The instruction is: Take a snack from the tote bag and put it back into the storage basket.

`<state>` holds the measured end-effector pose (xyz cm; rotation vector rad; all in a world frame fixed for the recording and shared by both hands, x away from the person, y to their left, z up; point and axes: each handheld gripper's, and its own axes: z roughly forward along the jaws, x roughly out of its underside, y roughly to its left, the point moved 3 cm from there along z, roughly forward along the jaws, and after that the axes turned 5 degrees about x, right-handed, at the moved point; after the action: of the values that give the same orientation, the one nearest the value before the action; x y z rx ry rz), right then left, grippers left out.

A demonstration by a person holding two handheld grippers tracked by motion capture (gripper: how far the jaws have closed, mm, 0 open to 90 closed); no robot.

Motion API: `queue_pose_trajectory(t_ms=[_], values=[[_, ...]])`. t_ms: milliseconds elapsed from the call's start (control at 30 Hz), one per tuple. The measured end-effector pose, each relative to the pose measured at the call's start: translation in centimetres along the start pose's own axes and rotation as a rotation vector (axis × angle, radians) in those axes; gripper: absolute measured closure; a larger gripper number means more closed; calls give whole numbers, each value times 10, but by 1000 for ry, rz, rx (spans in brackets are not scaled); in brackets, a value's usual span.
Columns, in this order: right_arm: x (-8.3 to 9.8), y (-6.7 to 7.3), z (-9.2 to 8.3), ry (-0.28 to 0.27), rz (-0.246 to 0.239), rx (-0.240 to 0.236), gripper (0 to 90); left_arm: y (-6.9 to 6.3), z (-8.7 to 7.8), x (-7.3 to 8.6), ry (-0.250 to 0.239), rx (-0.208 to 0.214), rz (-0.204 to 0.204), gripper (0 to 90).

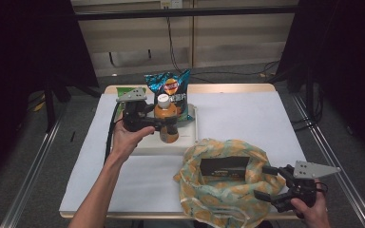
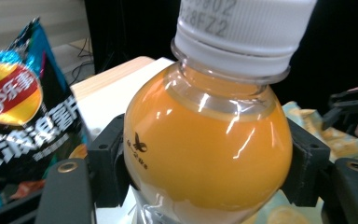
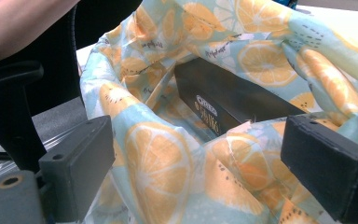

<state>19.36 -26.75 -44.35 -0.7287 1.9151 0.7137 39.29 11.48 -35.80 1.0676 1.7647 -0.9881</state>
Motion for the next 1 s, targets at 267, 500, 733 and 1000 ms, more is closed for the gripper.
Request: queue_pose_trajectory(t_ms=[267, 500, 733, 1000], values=[[0, -1, -1, -1, 5, 3, 93, 22, 5, 22, 17, -23, -34, 307], [0, 0, 0, 2, 6, -3, 94, 32, 14, 35, 48, -35, -41, 307], [1, 0, 0, 4, 3, -3, 94, 37, 28, 41, 72, -26, -36, 307], [1, 0, 0, 2, 1, -4, 94, 43, 34, 53, 102, -29, -39, 306]])
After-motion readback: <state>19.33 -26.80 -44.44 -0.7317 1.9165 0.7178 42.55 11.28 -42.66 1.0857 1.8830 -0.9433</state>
